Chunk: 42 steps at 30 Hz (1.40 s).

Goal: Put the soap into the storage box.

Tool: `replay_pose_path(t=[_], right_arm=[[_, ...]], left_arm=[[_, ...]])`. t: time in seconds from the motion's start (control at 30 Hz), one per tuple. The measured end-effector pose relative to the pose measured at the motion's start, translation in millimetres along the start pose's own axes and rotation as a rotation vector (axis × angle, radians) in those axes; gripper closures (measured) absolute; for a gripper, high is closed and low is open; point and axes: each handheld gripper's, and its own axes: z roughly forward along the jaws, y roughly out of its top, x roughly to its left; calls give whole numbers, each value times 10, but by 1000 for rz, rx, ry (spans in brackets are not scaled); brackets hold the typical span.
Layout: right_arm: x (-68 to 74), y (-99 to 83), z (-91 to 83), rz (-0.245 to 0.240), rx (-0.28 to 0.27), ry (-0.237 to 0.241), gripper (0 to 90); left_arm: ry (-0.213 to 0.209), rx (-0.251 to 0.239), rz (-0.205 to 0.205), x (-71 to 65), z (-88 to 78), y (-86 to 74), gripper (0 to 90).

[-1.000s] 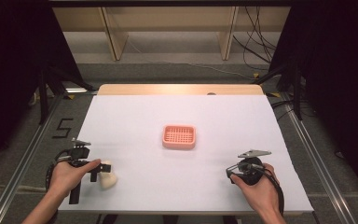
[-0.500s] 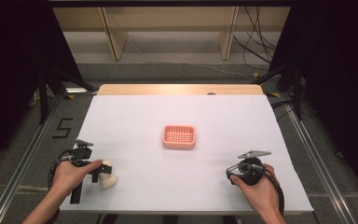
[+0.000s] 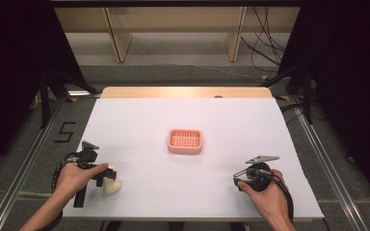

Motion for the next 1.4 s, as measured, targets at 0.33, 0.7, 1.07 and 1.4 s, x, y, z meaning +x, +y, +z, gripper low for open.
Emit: replay_pose_path(t=[0.33,0.7,1.07,1.4], right_arm=[[-17,-9,5,-9,11,7,454],[-3,-12,4,3,20,6,451],[-9,-15,3,-4,26,11,445],[-17,-19,22,-18,16,13,440]], left_arm=[[24,55,33,-50,98,49,273],[28,110,99,-56,122,96,396],[27,159,125,-71,133,122,344],[39,209,181,-79,156,164,439]])
